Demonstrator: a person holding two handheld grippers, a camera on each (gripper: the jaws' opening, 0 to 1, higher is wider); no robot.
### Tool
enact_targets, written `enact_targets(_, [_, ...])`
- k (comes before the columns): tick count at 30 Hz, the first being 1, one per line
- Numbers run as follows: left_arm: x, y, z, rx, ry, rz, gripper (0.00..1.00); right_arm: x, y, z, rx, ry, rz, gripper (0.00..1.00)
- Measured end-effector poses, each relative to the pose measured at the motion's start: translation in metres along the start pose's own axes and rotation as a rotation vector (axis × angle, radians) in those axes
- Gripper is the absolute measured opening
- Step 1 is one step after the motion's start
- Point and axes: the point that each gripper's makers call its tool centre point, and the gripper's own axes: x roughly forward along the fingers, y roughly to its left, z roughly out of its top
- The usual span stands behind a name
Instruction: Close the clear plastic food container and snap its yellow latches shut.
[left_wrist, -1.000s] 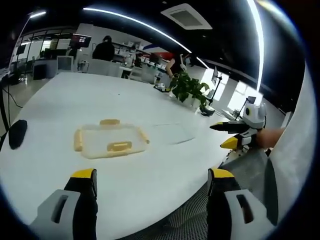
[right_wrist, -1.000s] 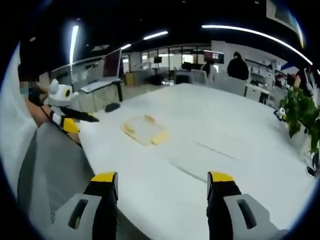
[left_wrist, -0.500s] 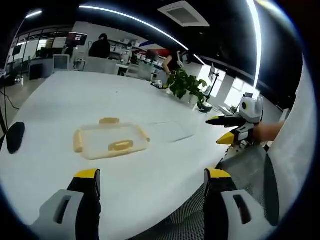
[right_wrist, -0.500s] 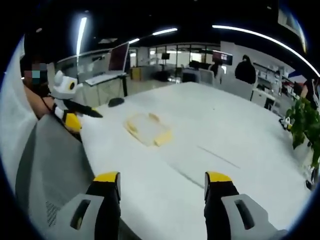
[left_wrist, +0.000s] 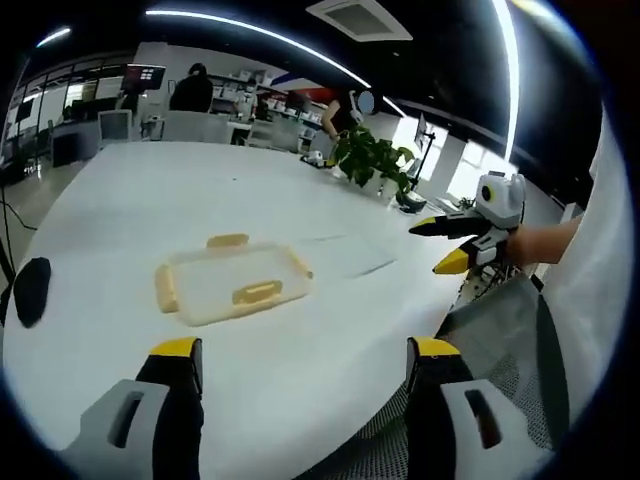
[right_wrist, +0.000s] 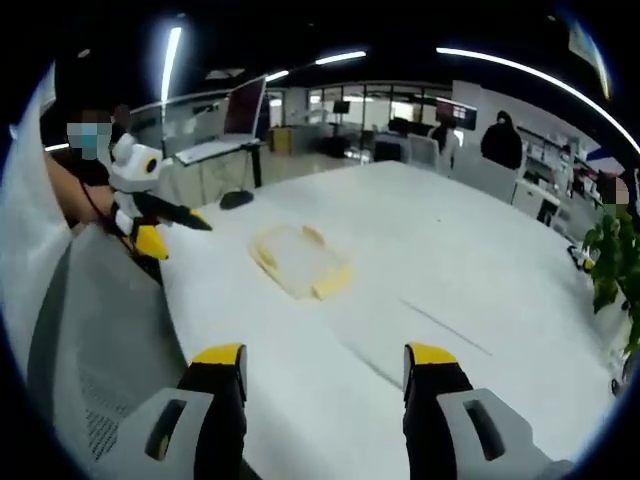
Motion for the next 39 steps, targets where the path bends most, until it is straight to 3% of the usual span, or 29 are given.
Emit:
enact_targets(25, [0.011,0.026,0.005,0.049,0.057,-0.014,0.81,0.035,-0.010,0.011,-0.058,0.047,0.067,0.60])
enact_targets(39, [0.022,0.044,0.017,0.077,0.069,-0.019,0.78,0.050,-0.013,0.021,-0.097,0.059,0.104,0.59])
